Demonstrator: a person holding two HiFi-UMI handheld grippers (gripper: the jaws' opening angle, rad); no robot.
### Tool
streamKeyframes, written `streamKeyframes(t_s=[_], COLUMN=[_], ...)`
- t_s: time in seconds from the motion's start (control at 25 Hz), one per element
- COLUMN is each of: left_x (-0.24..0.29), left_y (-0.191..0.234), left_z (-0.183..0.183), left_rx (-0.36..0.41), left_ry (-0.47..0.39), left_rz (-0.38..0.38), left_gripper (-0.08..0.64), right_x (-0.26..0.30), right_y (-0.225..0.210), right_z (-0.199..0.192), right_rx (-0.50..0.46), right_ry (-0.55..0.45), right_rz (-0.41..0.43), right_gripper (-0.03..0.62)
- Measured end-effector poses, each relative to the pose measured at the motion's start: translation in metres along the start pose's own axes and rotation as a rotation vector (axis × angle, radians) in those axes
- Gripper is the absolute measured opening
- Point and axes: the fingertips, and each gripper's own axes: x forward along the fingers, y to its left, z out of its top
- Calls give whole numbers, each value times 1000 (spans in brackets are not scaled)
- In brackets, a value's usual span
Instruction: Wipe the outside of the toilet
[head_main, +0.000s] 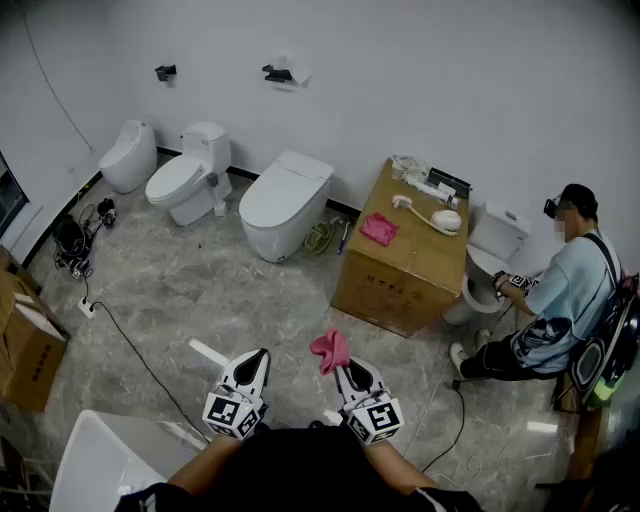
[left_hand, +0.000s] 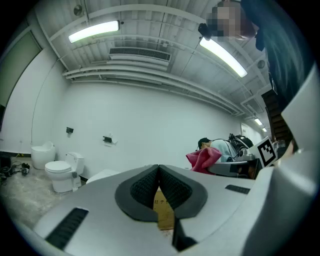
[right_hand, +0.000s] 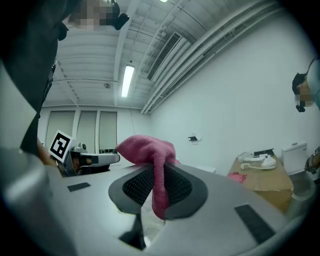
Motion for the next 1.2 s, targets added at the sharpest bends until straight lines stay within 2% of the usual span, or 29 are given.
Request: streamKeyframes(t_s=[0.2,0.32,0.48,0.68,0.96,1.2], left_x=[15,24,31,38,58,101], left_y=[-11,-21,-31,-30,-2,47], left_z=[-4,-1,4,-10,-19,-30], left_rx=[-30,-2,11,-19,-33,-57], left_ry=[6,7,12,69,84,93], left_rz=[9,1,-15,-14,-19,-41], left_gripper=[14,14,14,14,14,14], right_x=[-12,-17,-18,-12,14,67], right_y=[-18,-28,-38,-45,-55,-79], right_z=[2,0,-6,-19,-34,-36], right_rx=[-9,13,36,82,107,107], right_ry=[5,-1,17,51,95,141], right_rz=[37,74,78,100,92,65], right_gripper=[69,71,71,71,71,71])
